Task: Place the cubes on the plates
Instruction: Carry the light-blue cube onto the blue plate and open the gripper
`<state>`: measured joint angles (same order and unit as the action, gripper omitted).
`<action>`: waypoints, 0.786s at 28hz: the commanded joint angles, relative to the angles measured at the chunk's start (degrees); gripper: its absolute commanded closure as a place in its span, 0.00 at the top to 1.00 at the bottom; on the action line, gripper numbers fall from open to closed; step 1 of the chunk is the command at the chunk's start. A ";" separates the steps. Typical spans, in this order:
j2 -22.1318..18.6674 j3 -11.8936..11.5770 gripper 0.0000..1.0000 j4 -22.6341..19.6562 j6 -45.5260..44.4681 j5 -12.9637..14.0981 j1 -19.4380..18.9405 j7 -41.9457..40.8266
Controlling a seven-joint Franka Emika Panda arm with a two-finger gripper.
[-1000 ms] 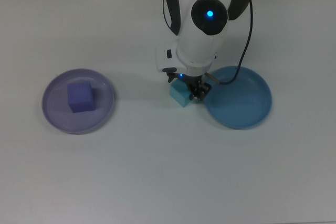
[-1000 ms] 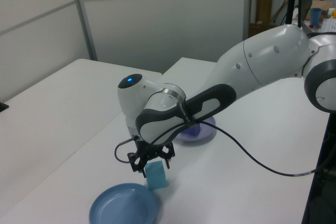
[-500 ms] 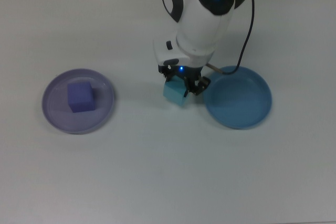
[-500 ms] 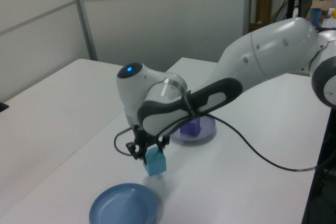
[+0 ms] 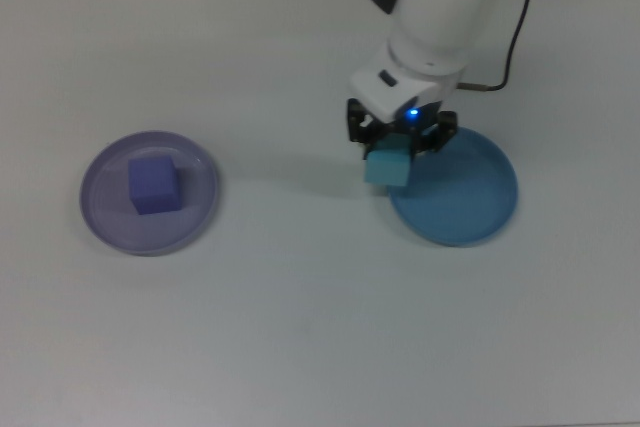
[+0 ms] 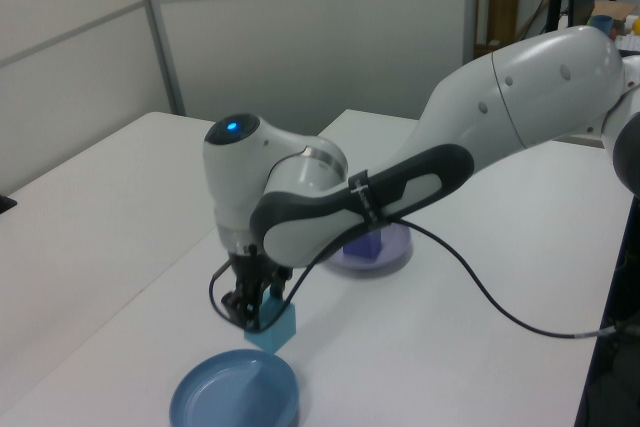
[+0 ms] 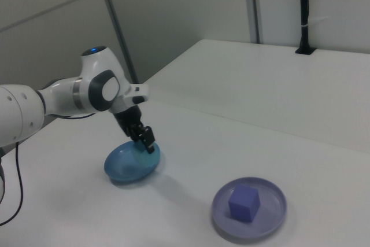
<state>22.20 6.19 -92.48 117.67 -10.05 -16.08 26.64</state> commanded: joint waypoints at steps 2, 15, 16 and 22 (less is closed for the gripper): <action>3.63 2.25 0.10 2.29 0.89 -0.94 -1.23 -2.12; 4.79 2.25 1.00 2.83 2.39 -3.66 -4.05 -0.27; 4.00 2.25 1.00 2.83 2.30 -3.40 -4.05 -0.01; -1.45 1.72 1.00 2.65 -0.68 0.38 -2.91 -0.10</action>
<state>26.11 8.69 -88.70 119.89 -12.33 -19.69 26.30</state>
